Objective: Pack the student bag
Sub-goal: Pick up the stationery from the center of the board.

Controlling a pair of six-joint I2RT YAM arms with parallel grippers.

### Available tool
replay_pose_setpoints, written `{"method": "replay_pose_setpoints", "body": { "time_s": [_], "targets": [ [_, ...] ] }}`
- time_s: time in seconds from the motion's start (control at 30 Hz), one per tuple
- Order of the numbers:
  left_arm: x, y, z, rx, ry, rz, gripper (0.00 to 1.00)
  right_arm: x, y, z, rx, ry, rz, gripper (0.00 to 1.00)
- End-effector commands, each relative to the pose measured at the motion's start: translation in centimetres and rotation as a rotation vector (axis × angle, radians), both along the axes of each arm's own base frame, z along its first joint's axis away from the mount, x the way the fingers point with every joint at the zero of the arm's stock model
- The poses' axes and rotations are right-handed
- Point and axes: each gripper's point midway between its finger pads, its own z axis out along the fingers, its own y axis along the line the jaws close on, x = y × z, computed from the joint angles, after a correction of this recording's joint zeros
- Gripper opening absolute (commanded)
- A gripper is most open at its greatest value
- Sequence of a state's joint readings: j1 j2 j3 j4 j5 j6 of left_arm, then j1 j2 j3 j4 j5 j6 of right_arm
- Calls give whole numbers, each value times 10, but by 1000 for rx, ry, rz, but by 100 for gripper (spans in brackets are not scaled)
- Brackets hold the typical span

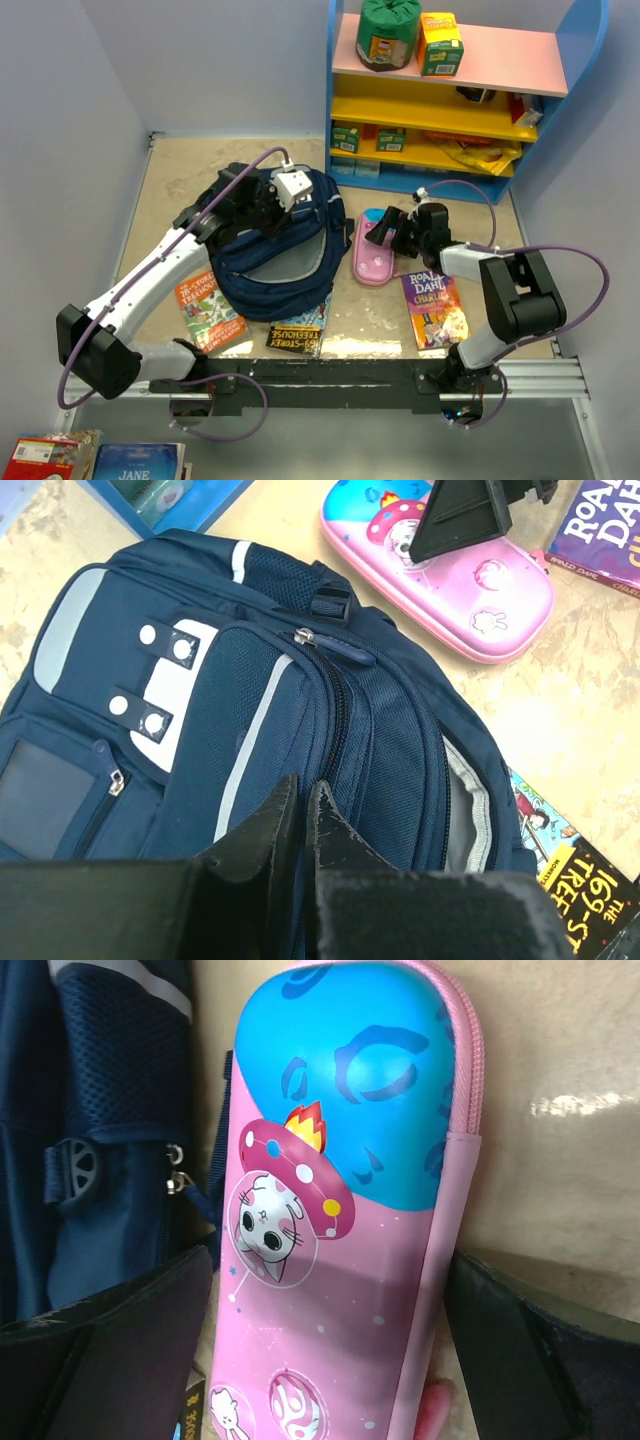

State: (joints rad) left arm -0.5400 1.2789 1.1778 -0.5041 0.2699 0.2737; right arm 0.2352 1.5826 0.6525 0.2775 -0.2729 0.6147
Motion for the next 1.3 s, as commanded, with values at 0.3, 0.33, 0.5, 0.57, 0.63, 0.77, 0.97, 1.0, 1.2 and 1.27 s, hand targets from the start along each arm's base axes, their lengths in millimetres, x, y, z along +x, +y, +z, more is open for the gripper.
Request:
{"method": "replay_pose_setpoints", "body": {
  "time_s": [0.3,0.33,0.5,0.57,0.63,0.77,0.97,1.0,1.2,1.27],
  "targets": [
    [4,-19,41,-84,-99,-78,0,-34,49,8,379,61,118,73],
    [3,-20,40,-85,-93,-79,0,-35,54,14,410,55,130,71],
    [2,-20,39,-88,-90,-80,0,-36,71,48,473,-14,182,73],
    [2,-21,39,-88,-90,-80,0,-35,77,71,514,-80,206,74],
    [3,-21,40,-91,-90,-80,0,-34,77,91,533,-131,209,74],
    [3,-21,42,-92,-93,-78,0,-30,73,111,490,-213,196,76],
    [4,-23,42,-101,-89,-76,0,-40,88,44,309,-52,257,75],
    [4,-23,43,-100,-91,-77,0,-40,88,26,247,-31,255,75],
    [2,-21,43,-95,-92,-75,0,-41,67,-12,-11,59,213,74],
    [3,-21,42,-96,-90,-73,0,-42,67,-7,-2,36,214,75]
  ]
}}
